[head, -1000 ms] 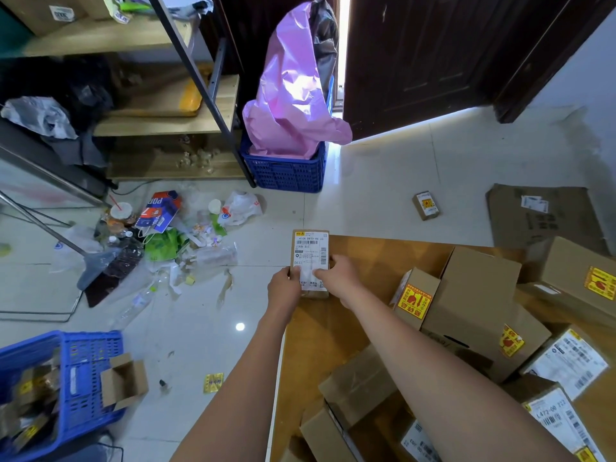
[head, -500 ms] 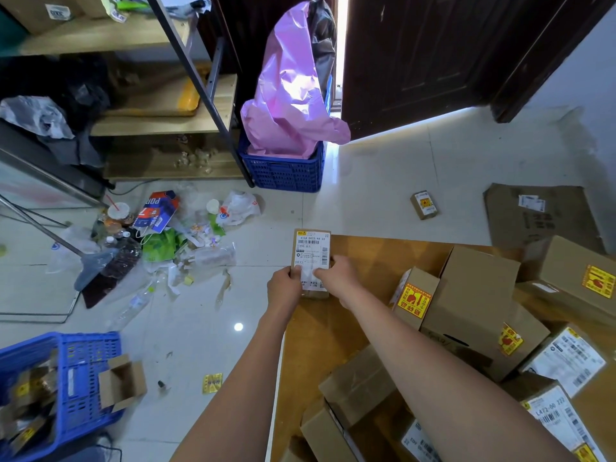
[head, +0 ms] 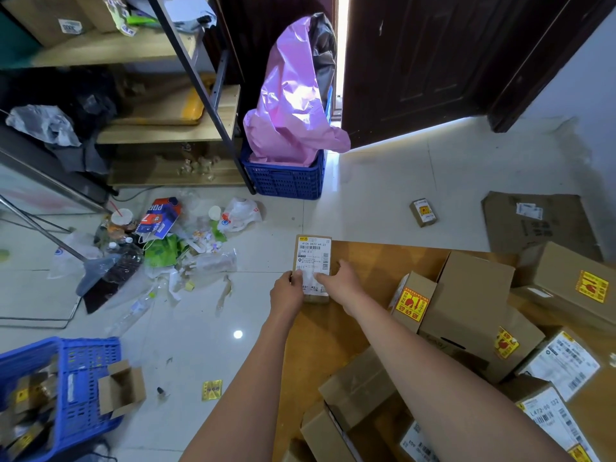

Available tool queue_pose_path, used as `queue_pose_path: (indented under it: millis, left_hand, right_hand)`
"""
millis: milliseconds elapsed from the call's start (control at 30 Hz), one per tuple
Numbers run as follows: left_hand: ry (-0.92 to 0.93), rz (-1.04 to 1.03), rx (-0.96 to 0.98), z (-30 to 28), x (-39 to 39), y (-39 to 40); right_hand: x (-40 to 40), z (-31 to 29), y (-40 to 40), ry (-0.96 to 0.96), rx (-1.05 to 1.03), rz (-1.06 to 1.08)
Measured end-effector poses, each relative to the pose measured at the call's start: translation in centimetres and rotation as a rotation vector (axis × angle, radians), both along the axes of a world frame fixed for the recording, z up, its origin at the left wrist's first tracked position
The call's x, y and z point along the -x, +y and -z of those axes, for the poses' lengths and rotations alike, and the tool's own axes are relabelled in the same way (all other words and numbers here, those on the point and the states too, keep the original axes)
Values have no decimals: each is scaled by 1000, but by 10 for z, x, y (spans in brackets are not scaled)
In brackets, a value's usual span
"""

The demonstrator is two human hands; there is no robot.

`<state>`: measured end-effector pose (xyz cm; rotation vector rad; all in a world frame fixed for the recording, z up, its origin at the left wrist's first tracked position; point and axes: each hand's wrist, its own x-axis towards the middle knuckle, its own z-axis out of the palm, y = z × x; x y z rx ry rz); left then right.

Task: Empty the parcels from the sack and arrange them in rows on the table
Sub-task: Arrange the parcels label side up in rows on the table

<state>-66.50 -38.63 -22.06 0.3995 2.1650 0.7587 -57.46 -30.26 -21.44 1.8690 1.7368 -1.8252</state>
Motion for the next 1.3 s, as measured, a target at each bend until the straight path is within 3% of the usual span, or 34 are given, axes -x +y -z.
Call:
queue_pose_path:
  millis: [133, 333, 533, 767, 900, 1300]
  left_hand:
    - [100, 15, 44, -12, -5, 1]
    - [258, 15, -97, -37, -21, 7]
    - [258, 70, -188, -56, -65, 23]
    - [151, 349, -115, -57, -120, 31]
    - [33, 406, -26, -56, -139, 25]
    - [-56, 375, 6, -59, -145, 14]
  right_hand:
    - [-10, -9, 3, -14, -84, 75]
    - [-31, -32, 11, -59, -279, 122]
    - [-69, -53, 19, -408, -534, -100]
    - [-109, -55, 18, -697, -365, -185]
    - [-119, -42, 11, -688, -298, -160]
    - [-120, -32, 3, -634, -280, -126]
